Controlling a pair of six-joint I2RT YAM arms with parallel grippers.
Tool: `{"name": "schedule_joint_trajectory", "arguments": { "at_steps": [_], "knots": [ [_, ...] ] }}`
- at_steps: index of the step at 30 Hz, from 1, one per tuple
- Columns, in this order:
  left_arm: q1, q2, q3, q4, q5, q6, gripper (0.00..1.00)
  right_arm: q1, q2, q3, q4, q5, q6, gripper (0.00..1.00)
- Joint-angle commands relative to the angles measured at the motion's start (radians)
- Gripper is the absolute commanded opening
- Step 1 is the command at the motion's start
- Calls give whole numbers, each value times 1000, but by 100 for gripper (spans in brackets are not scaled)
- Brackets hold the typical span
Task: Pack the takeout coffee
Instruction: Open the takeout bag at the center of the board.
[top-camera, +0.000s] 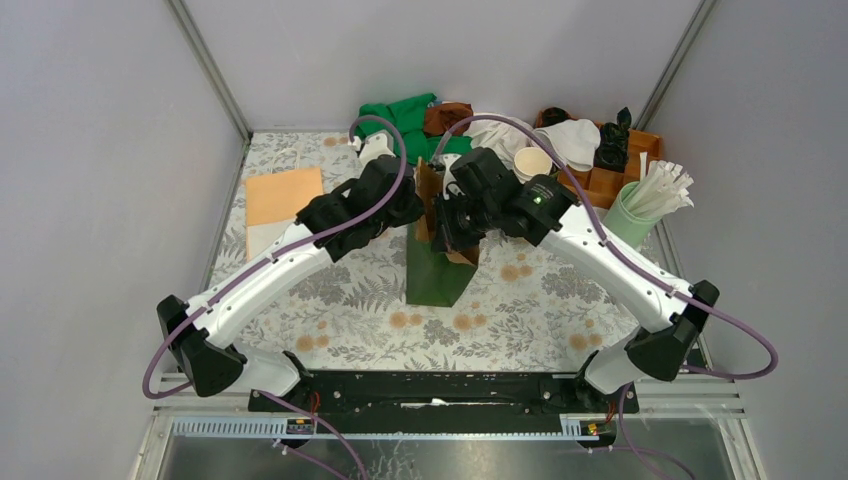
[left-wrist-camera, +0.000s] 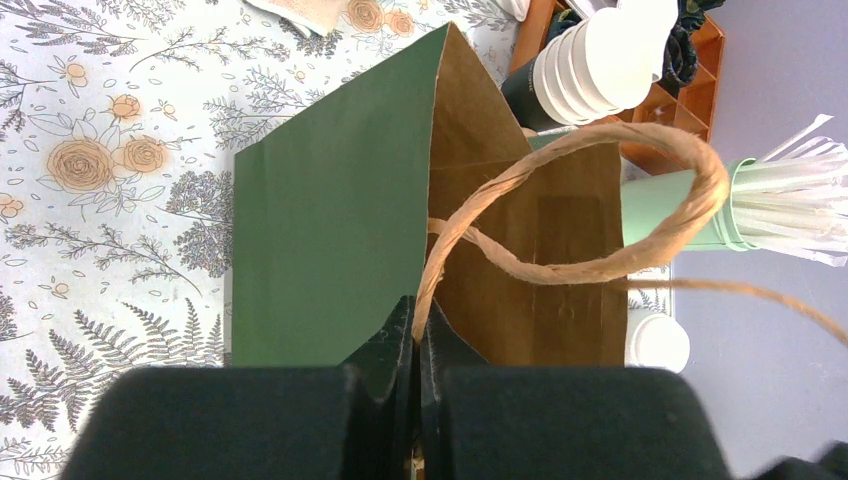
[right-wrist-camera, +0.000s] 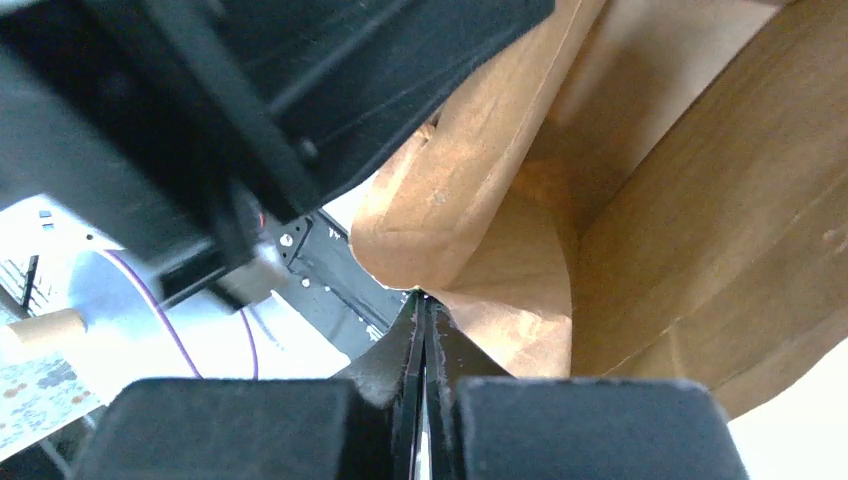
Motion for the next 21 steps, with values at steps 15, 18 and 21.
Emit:
{"name": "schedule_joint_trajectory", "arguments": {
  "at_steps": [15,18,21],
  "knots": [
    [40,16,79,3,123,133,5,3,-224,-107,149,-177,-324,68],
    [74,18,85,-4,171,148,12,16,-245,-143,203,-210,-395,81],
    [118,15,92,-6,239,182,32,49,-246,-143,217,-200,-471,85]
  ]
}}
